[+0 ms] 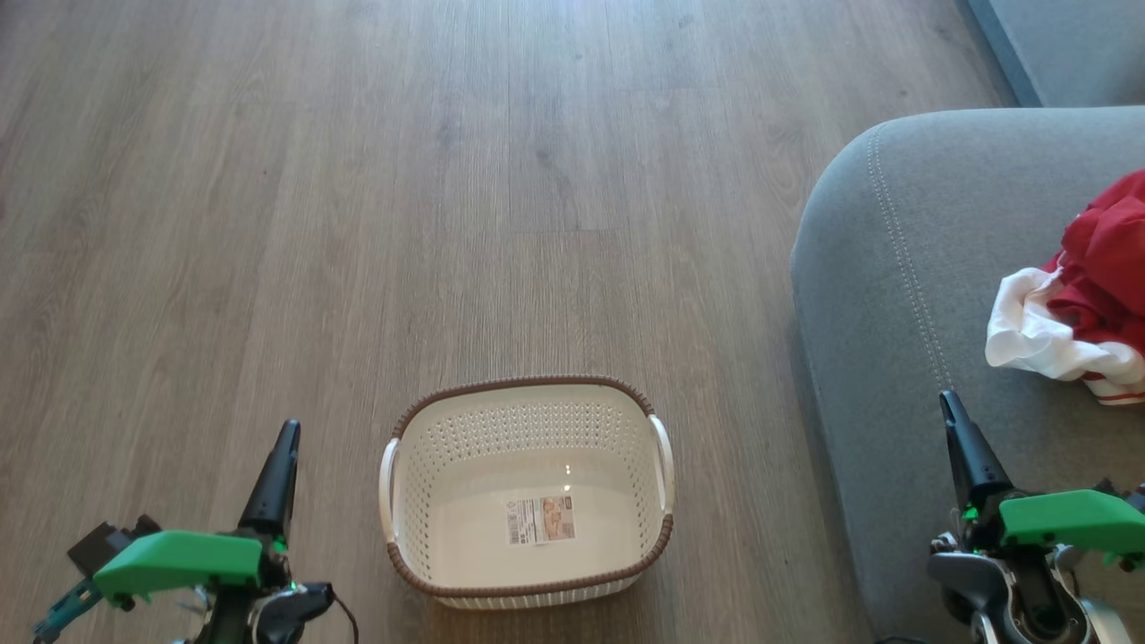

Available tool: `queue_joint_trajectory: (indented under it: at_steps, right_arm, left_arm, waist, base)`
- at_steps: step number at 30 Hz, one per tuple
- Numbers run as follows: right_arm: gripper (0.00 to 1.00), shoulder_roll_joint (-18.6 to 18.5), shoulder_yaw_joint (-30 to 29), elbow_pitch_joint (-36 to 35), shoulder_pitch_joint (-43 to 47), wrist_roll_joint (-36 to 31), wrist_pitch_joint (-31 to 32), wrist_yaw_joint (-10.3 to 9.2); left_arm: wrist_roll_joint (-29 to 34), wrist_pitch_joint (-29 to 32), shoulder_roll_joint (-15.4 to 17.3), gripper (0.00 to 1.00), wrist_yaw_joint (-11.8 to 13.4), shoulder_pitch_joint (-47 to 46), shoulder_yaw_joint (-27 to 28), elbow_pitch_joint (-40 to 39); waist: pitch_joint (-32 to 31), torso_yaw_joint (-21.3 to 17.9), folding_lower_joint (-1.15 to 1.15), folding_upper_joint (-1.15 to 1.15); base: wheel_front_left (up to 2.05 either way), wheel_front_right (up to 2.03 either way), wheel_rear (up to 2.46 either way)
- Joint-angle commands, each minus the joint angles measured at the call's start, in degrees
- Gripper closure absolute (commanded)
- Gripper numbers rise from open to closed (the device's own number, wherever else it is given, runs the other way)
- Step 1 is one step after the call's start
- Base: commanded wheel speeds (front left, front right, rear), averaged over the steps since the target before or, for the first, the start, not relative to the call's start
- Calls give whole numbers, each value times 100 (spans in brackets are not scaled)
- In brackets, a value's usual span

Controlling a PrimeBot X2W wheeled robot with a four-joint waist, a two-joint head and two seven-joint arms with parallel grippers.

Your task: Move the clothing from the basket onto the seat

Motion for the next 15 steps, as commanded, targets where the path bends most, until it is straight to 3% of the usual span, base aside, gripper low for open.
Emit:
queue_joint_trajectory:
  at_steps: [1,15]
  right_arm:
    - [100,0,63,-157,-337,165,53,0]
    - [100,40,-16,-121,-407,754,219,0]
  left_arm:
    - [-160,60,65,100,-68,-366,256,-156]
    - [-731,235,51,100,-142,-443,413,-113]
  waist:
    - [1,-4,0,0]
    - [6,-33,0,0]
  base:
    - [0,0,0]
    - [0,0,0]
